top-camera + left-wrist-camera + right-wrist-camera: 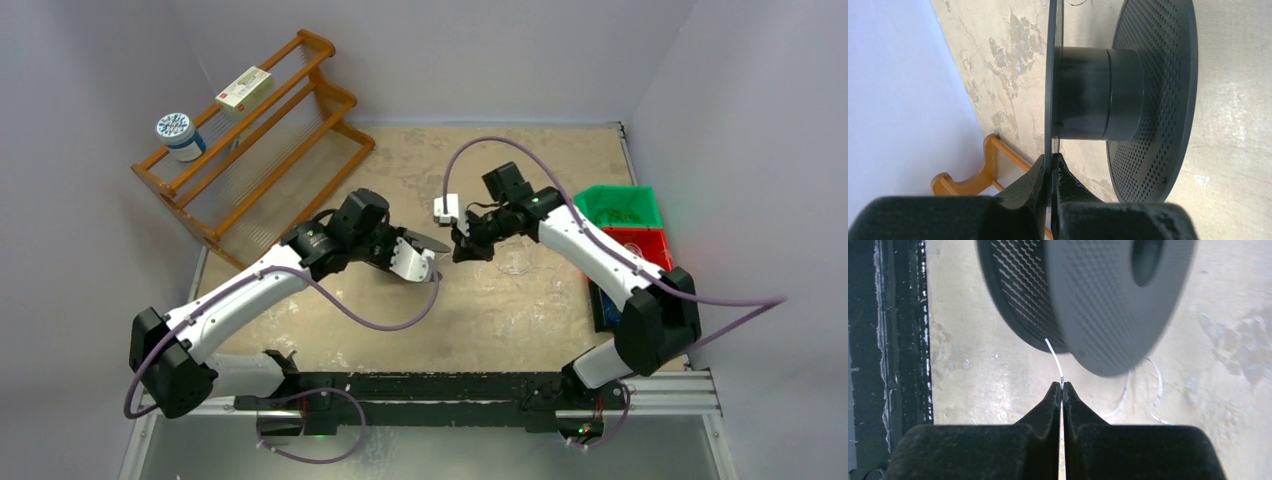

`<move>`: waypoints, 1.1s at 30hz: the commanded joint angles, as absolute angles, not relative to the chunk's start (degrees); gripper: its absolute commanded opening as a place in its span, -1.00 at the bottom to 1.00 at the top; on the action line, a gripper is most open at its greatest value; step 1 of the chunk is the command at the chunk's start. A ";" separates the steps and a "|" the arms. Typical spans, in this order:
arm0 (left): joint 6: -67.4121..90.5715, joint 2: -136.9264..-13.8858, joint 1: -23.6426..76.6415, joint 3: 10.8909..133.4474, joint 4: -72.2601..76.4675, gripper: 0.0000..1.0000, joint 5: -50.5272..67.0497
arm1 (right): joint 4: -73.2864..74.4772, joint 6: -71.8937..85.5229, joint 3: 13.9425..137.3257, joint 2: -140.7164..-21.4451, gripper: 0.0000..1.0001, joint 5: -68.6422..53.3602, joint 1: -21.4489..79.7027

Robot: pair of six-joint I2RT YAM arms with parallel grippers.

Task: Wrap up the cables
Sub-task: Pick up the cable reel from the center of the board, then place the cable reel at the center of the board.

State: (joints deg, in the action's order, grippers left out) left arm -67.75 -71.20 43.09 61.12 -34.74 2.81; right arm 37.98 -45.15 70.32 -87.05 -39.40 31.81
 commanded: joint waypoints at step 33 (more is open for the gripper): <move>-69.40 -80.38 38.32 73.28 -35.70 -0.54 7.19 | 37.67 -46.32 71.00 -82.61 -1.00 -43.49 24.33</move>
State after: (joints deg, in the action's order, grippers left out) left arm -70.87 -82.41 38.33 73.23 -41.93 8.05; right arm 37.56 -46.15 70.48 -82.24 -41.63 24.69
